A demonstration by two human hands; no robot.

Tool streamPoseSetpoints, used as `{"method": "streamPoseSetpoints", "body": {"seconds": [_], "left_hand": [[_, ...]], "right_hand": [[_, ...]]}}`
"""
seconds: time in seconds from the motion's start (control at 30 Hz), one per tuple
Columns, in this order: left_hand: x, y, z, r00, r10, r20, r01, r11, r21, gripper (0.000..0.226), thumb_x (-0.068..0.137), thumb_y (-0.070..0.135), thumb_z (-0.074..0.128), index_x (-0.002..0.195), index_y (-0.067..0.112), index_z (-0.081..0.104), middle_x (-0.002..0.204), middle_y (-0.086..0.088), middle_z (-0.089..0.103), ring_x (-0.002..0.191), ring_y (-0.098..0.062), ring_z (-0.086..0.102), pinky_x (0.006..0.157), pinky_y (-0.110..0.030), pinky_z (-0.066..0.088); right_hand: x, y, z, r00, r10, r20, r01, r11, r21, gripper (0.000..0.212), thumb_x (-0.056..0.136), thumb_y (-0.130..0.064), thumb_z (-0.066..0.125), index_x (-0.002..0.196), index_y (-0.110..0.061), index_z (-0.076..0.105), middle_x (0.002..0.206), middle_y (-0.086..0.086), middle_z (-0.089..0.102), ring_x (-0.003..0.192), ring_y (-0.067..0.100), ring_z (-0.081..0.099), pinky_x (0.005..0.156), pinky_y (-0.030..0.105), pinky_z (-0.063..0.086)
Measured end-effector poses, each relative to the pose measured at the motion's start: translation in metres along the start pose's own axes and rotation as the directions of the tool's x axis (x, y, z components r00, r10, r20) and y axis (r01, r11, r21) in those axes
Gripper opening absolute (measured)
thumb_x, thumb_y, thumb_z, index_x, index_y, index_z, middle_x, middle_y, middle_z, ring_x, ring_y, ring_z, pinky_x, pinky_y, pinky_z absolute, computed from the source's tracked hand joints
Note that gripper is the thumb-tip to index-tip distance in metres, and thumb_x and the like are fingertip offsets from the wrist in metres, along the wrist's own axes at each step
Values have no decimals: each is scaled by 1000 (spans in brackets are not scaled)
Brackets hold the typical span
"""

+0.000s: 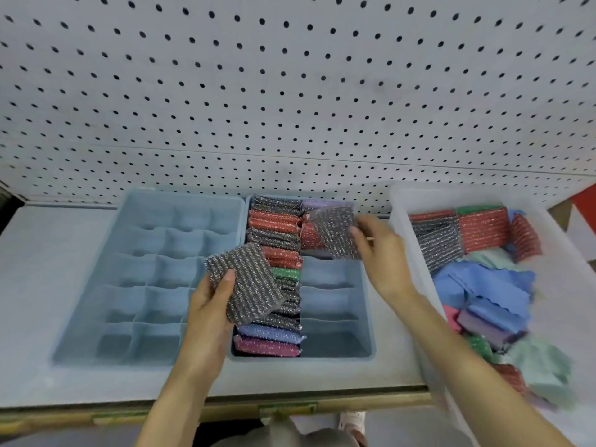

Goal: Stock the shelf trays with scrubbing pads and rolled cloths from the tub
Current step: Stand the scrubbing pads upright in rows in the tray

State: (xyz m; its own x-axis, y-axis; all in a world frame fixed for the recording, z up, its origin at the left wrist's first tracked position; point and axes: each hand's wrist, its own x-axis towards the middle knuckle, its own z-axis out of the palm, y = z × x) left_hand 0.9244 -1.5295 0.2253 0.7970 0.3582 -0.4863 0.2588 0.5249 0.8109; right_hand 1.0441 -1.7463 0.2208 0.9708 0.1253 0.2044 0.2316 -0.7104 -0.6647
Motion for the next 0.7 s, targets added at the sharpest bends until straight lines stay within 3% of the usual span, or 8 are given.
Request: {"method": "streamPoseSetpoints", "body": {"seconds": [0.07, 0.13, 0.23, 0.3, 0.47, 0.6, 0.67, 0.7], "left_hand": [[-2, -1, -2, 1000, 1, 9, -1, 999, 33, 20, 94, 10, 51, 109, 16, 63, 107, -2, 72, 99, -18, 67, 88, -35, 50], [-6, -3, -2, 1000, -3, 10, 2, 998, 65, 21, 93, 8, 53, 107, 18, 63, 104, -2, 73, 96, -17, 68, 83, -35, 52], [-9, -6, -5, 1000, -8, 11, 7, 996, 85, 19, 92, 8, 54, 106, 18, 63, 101, 0, 74, 89, -14, 70, 72, -27, 56], [-10, -5, -5, 1000, -10, 16, 9, 996, 86, 20, 91, 8, 56, 107, 18, 63, 99, 2, 74, 87, -12, 70, 65, -20, 56], [-12, -2, -4, 999, 18, 29, -21, 993, 119, 21, 91, 8, 57, 108, 19, 64, 100, 3, 74, 92, -13, 69, 76, -27, 51], [-10, -1, -1, 998, 48, 32, -53, 986, 159, 23, 89, 7, 60, 109, 18, 64, 100, 2, 72, 91, -11, 67, 78, -27, 49], [-8, -3, 0, 998, 39, 39, -45, 985, 168, 25, 88, 8, 62, 111, 17, 63, 100, 1, 73, 90, -13, 69, 80, -30, 50], [-7, -5, 2, 999, 29, 45, -36, 985, 171, 25, 87, 9, 63, 110, 17, 64, 101, 0, 73, 91, -15, 69, 82, -33, 51]], "right_hand": [[12, 12, 5, 947, -306, 99, 322, 911, -257, 19, 87, -9, 65, 105, -3, 65, 90, 11, 69, 77, 27, 66, 65, 29, 52], [20, 23, 15, 850, -499, 169, 519, 738, -431, 20, 76, -7, 76, 95, -7, 69, 80, 8, 70, 69, 26, 67, 55, 30, 54], [27, 30, 28, 782, -581, 225, 597, 597, -536, 24, 64, -2, 80, 81, -14, 69, 70, 0, 66, 65, 21, 60, 54, 30, 49], [30, 36, 35, 782, -571, 249, 598, 576, -557, 26, 60, -3, 81, 78, -16, 68, 71, -1, 64, 68, 20, 57, 56, 29, 47], [30, 30, 45, 921, -313, 230, 380, 851, -364, 15, 80, -12, 73, 94, -12, 70, 89, 7, 62, 70, 27, 63, 50, 33, 50], [25, 20, 30, 975, -73, 210, 106, 983, -153, 10, 88, -15, 64, 97, -13, 68, 93, 1, 63, 77, 17, 60, 71, 34, 52], [11, 1, 13, 985, 130, 111, -141, 984, 105, 6, 89, -16, 63, 92, -14, 68, 86, -5, 64, 75, 10, 58, 70, 19, 48], [0, -12, 6, 960, 226, 168, -265, 925, 271, 7, 90, -17, 62, 93, -15, 68, 84, -7, 64, 74, 7, 59, 68, 15, 47]]}}
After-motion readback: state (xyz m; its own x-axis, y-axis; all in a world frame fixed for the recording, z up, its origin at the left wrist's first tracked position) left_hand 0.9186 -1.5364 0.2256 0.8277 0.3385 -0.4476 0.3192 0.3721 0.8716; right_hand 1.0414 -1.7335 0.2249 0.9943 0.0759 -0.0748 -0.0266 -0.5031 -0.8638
